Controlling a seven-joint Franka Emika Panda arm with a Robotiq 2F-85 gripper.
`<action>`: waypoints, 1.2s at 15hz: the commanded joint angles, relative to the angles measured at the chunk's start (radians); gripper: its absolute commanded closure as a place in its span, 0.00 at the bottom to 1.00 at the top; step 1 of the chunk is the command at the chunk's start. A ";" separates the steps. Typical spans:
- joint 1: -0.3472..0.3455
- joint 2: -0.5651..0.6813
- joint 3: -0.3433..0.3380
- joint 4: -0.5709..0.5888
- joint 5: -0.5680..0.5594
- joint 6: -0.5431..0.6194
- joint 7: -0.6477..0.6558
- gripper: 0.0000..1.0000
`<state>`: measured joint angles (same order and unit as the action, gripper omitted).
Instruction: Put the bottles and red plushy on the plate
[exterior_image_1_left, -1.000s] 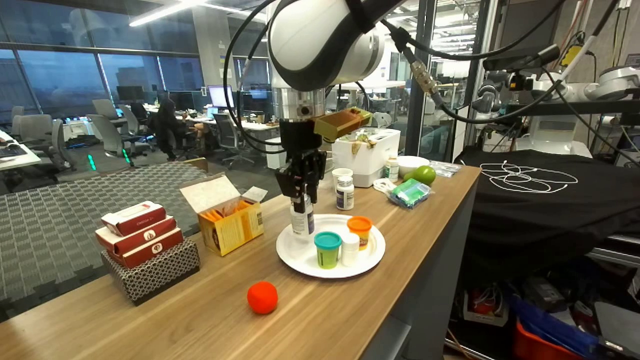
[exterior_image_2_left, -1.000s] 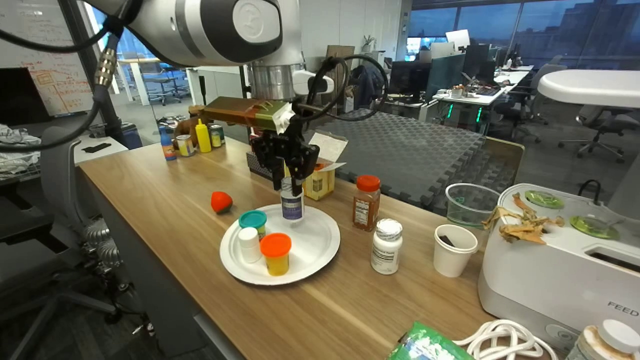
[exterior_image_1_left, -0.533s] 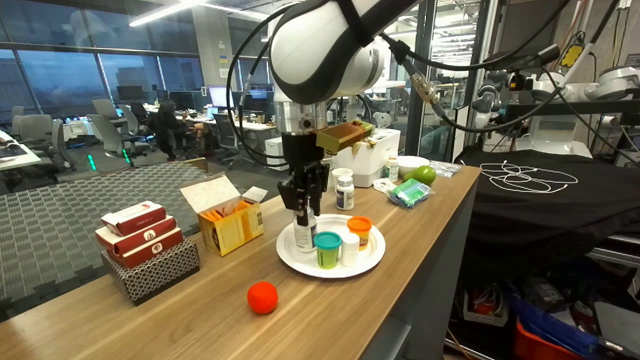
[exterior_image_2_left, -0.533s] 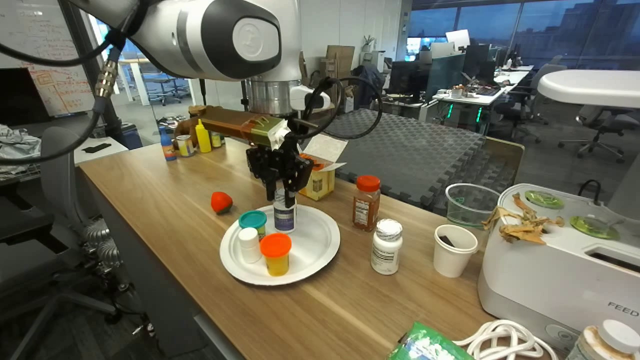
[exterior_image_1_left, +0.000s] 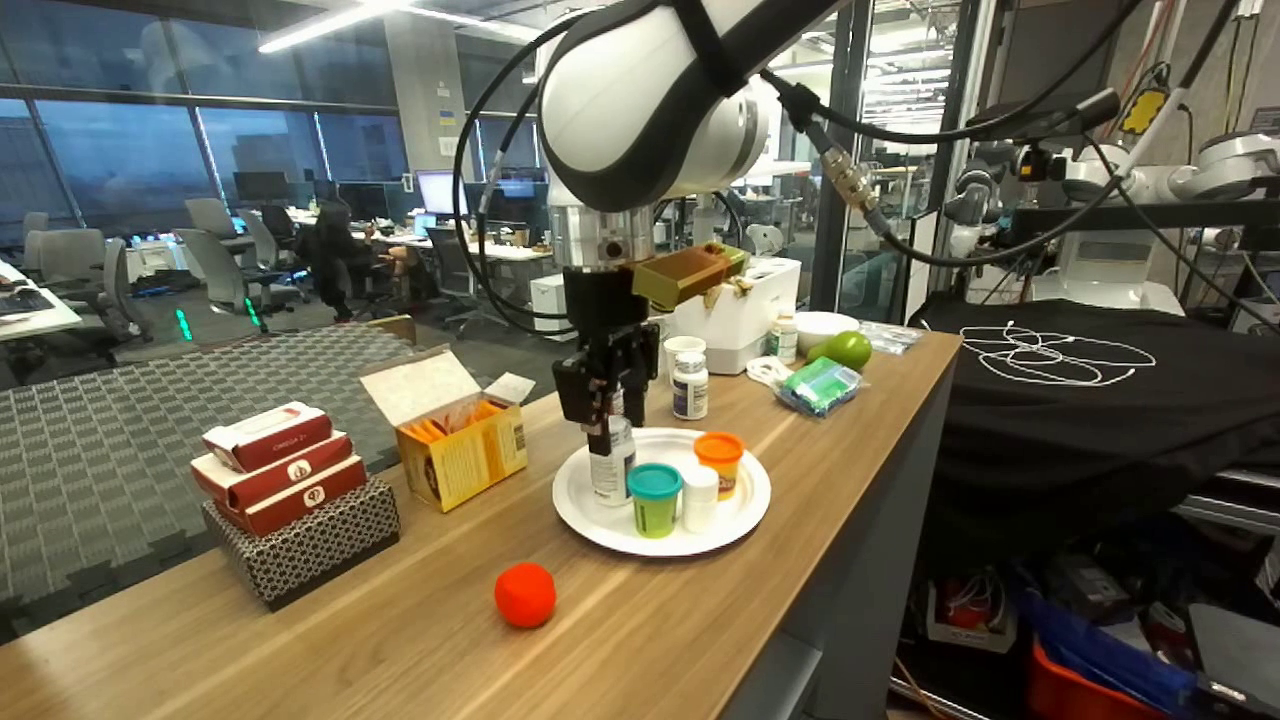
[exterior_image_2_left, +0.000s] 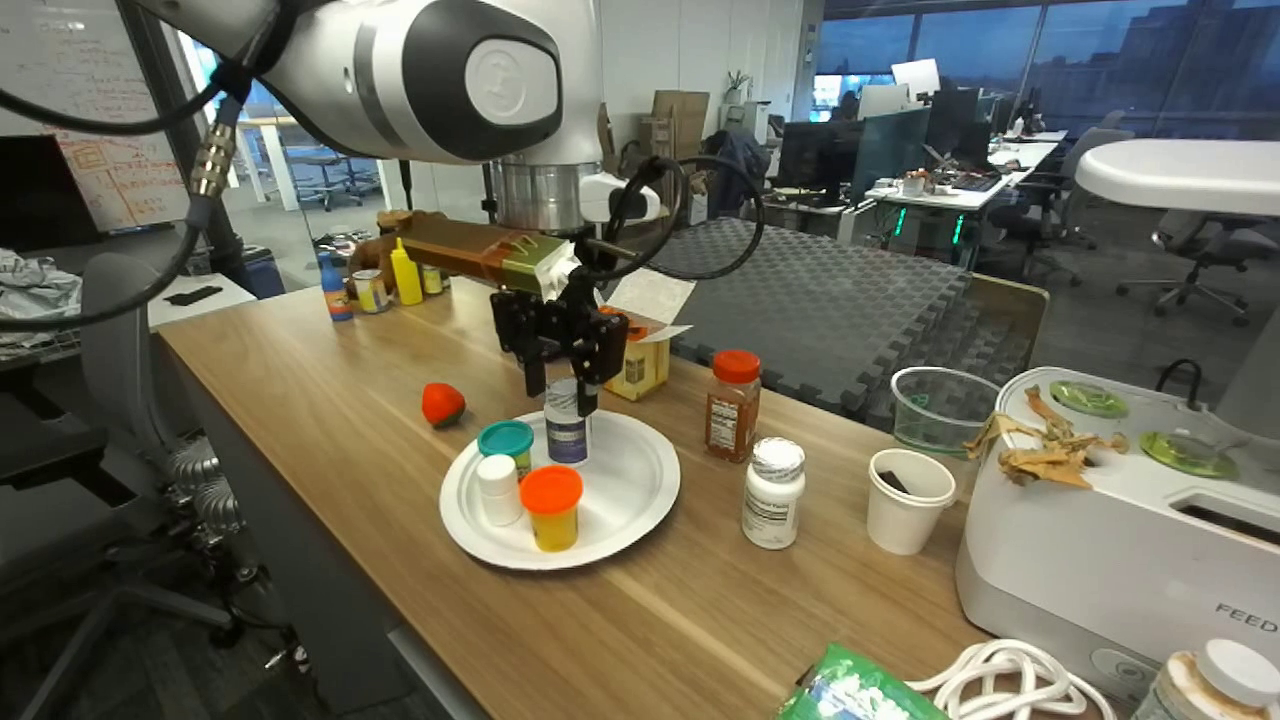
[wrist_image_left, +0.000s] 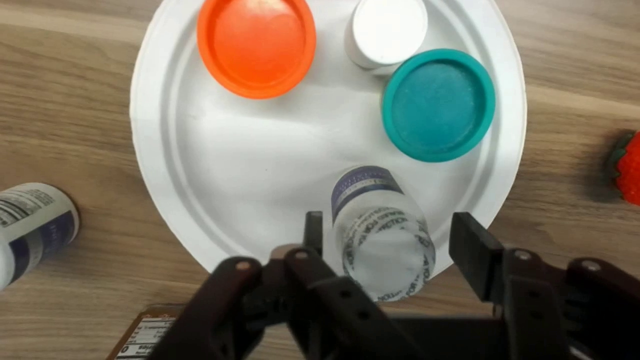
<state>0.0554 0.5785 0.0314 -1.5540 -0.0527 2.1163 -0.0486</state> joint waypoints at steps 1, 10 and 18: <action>-0.010 -0.027 0.002 -0.006 0.005 0.023 -0.012 0.01; -0.036 0.030 -0.040 0.170 -0.081 0.023 -0.094 0.00; -0.109 0.150 -0.031 0.388 -0.044 -0.027 -0.190 0.00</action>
<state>-0.0312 0.6575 -0.0117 -1.2892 -0.1193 2.1392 -0.2005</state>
